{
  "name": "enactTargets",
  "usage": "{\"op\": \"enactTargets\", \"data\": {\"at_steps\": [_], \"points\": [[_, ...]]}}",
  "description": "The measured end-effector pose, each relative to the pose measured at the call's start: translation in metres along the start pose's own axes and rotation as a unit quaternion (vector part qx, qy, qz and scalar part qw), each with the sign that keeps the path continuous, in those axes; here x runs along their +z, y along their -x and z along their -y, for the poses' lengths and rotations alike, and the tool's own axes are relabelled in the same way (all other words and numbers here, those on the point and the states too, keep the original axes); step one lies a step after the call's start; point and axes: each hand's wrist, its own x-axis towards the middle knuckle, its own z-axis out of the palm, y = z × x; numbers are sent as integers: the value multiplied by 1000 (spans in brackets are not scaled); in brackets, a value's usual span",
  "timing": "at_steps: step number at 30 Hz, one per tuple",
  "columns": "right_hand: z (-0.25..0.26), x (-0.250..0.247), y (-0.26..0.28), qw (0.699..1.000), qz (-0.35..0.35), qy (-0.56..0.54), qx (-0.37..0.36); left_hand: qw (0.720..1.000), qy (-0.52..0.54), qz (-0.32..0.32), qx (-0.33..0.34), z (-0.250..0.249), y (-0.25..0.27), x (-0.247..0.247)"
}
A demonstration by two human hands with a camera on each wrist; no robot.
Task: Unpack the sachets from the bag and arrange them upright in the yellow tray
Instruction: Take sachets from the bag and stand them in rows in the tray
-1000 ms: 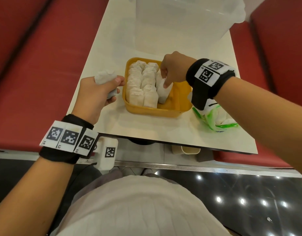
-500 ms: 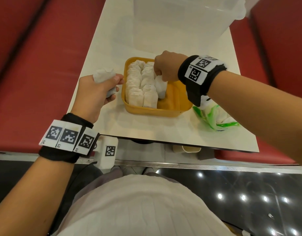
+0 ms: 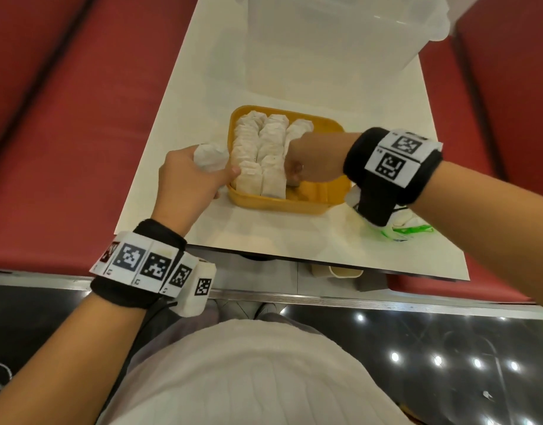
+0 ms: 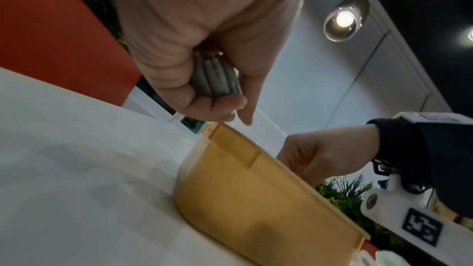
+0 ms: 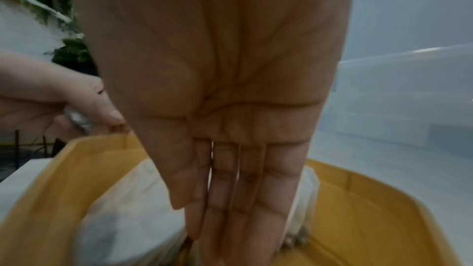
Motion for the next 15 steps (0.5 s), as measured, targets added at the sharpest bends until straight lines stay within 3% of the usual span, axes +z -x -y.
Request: {"op": "enactTargets", "data": {"at_steps": [3,15], "points": [[5,12,-9,998,52,40,11,998,-53,-12,8,0,-2,2],[-3,12,-15,998,41,41,24,998,-64,11,-5,2,-6,0]]}}
